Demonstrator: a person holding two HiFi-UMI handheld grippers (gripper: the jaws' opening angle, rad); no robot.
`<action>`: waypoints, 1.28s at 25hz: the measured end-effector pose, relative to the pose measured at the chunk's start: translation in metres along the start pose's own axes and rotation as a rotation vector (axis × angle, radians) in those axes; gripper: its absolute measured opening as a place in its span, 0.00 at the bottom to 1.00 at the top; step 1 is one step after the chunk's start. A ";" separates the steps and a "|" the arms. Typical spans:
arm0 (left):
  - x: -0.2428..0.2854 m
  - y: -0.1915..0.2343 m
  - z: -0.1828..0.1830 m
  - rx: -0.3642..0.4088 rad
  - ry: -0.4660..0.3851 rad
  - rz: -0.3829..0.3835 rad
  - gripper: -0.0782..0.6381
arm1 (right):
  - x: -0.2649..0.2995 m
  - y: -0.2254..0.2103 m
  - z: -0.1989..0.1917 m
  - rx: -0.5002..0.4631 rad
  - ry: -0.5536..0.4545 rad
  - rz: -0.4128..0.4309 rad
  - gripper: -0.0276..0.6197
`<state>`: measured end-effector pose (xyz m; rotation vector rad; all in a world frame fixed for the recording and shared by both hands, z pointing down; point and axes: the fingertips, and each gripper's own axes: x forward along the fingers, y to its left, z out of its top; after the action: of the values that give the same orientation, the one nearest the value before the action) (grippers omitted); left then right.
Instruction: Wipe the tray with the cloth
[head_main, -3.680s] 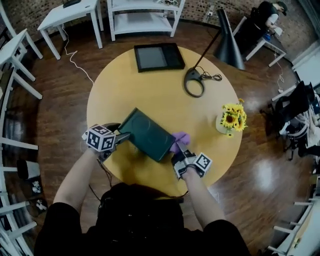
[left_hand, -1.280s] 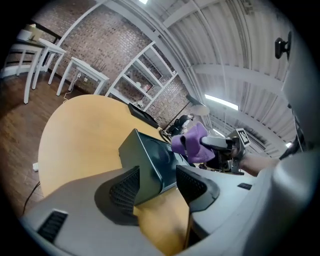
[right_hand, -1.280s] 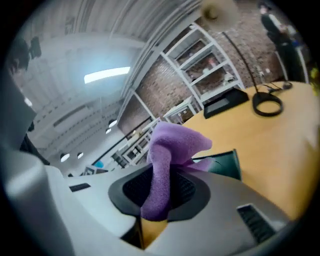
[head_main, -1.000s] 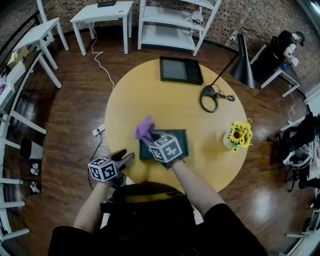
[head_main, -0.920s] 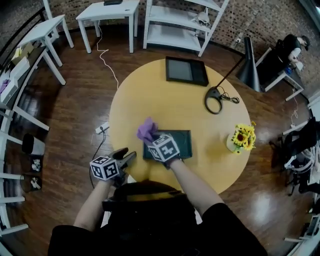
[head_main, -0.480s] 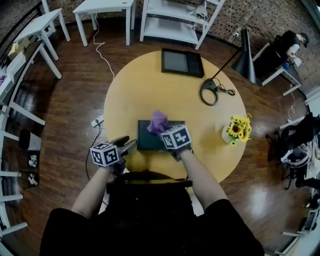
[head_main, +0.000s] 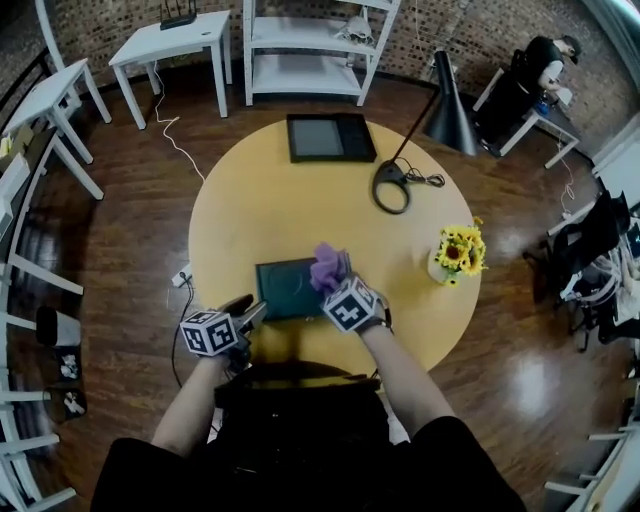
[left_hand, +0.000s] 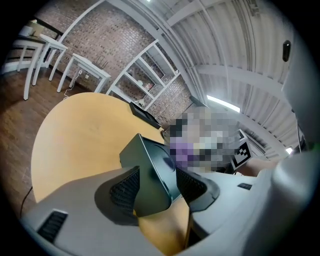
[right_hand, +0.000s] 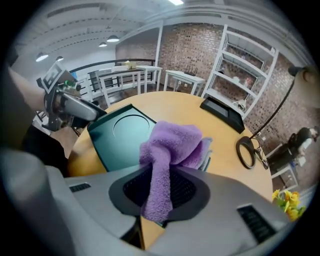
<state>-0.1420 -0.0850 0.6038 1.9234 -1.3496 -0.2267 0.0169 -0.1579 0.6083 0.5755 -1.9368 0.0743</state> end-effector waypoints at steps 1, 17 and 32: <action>0.000 -0.001 0.000 -0.002 -0.003 -0.001 0.42 | -0.002 -0.002 -0.004 0.003 0.010 -0.002 0.16; -0.051 0.019 0.006 -0.091 -0.117 0.075 0.42 | -0.008 0.115 0.071 -0.010 -0.082 0.503 0.16; -0.046 0.013 -0.003 -0.084 -0.060 0.063 0.42 | -0.010 0.069 -0.009 0.257 -0.135 0.435 0.16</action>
<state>-0.1693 -0.0460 0.6021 1.8142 -1.4154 -0.3076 -0.0015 -0.0912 0.6180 0.3208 -2.1723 0.5790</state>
